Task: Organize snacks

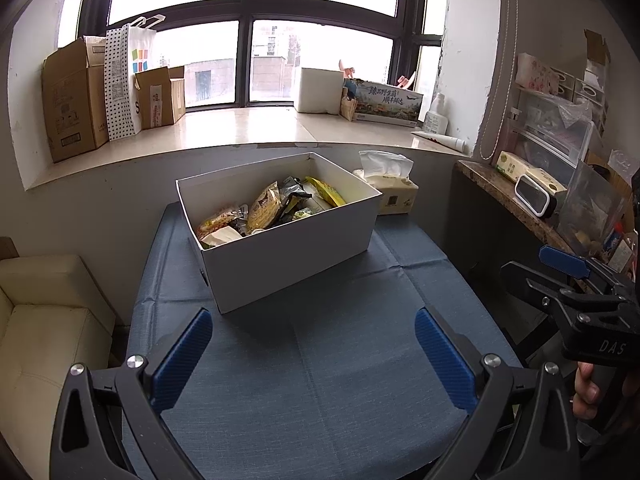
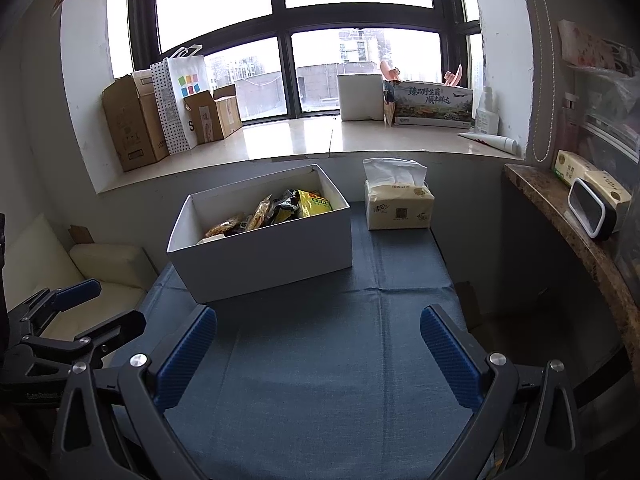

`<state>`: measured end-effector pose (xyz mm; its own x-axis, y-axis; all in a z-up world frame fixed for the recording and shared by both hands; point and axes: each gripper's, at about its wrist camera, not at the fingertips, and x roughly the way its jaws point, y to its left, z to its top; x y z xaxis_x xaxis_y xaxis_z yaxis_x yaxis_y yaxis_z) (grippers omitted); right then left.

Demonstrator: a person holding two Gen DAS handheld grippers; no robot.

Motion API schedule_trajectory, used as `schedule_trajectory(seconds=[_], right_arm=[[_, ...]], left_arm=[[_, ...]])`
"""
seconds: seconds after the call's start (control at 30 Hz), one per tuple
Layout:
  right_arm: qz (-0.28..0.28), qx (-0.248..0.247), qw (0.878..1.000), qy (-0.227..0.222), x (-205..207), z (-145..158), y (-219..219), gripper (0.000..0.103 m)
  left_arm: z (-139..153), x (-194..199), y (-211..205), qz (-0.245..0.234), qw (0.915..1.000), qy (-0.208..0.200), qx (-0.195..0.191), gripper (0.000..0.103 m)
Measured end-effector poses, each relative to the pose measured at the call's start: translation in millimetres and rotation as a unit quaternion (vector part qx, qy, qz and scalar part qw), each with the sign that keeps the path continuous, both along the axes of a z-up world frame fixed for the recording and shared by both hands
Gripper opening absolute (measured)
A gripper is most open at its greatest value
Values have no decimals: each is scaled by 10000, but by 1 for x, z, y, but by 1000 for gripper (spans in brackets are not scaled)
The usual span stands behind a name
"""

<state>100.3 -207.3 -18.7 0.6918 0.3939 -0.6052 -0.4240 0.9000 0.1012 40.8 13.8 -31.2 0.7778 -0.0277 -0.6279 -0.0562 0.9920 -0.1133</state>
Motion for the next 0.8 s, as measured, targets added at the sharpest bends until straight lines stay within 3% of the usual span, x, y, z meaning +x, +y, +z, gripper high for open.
schedule_trajectory(seconds=[0.8], right_arm=[[18,-1,10000,41,1,-1,-1,103]], left_arm=[[-2,1,0,9,10000,50,3,103]])
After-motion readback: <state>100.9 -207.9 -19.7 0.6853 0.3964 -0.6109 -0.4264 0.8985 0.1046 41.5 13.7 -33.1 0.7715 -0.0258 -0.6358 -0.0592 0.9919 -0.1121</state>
